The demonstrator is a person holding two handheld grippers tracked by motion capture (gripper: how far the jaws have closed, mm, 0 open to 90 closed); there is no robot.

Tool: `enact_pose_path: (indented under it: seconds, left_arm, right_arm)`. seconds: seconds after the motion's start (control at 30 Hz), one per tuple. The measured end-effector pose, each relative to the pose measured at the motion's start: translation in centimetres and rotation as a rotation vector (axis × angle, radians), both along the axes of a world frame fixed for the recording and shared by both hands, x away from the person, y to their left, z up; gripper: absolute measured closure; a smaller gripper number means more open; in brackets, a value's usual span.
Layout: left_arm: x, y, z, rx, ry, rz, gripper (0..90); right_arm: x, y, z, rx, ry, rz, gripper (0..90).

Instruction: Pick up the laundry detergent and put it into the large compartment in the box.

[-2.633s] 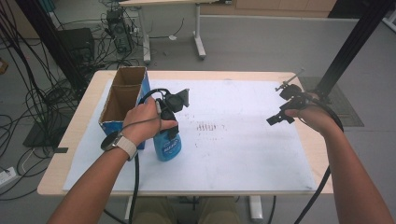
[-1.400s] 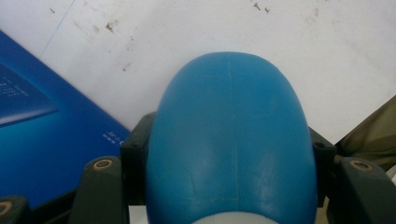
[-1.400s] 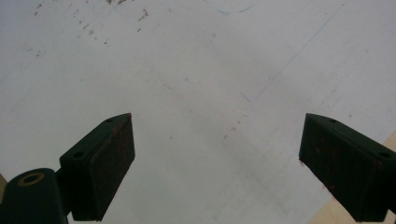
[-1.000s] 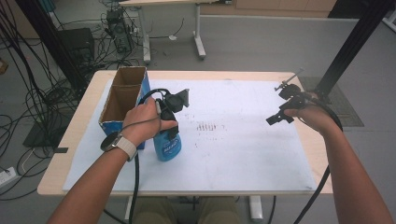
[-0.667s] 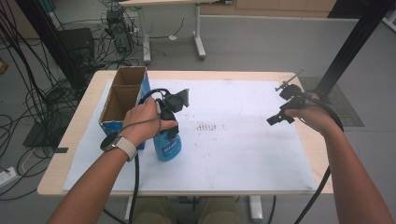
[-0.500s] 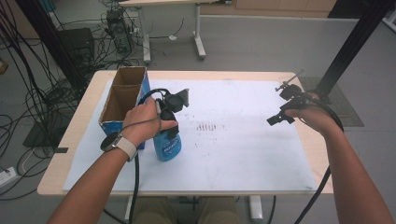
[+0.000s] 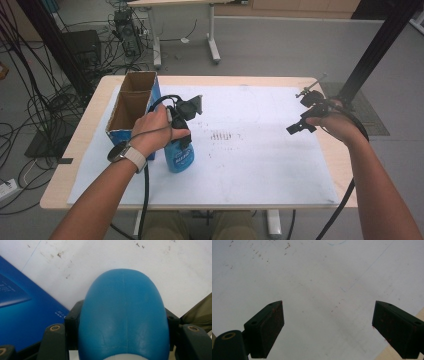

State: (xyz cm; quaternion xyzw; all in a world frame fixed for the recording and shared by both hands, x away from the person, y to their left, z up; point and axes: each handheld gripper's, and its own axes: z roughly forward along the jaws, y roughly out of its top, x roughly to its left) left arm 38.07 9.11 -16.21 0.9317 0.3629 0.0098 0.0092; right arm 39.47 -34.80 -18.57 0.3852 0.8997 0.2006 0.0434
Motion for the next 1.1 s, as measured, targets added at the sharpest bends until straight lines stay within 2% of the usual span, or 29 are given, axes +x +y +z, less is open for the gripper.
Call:
enact_pose_path:
  seconds: [0.43,0.73,1.1]
  left_arm:
    - [-0.1,0.4,0.1,-0.017,-0.009,0.005,38.3]
    - [-0.5,0.2,0.3,-0.011,-0.020,0.014,38.3]
    - [-1.2,-0.1,2.3,-0.012,-0.022,0.053,38.2]
  right_arm:
    - [0.1,0.0,0.1,-0.006,-0.004,0.002,10.6]
    - [-0.2,-0.3,0.0,-0.007,0.000,-0.004,10.6]
    - [-0.6,-0.4,0.4,-0.002,-0.010,-0.005,10.6]
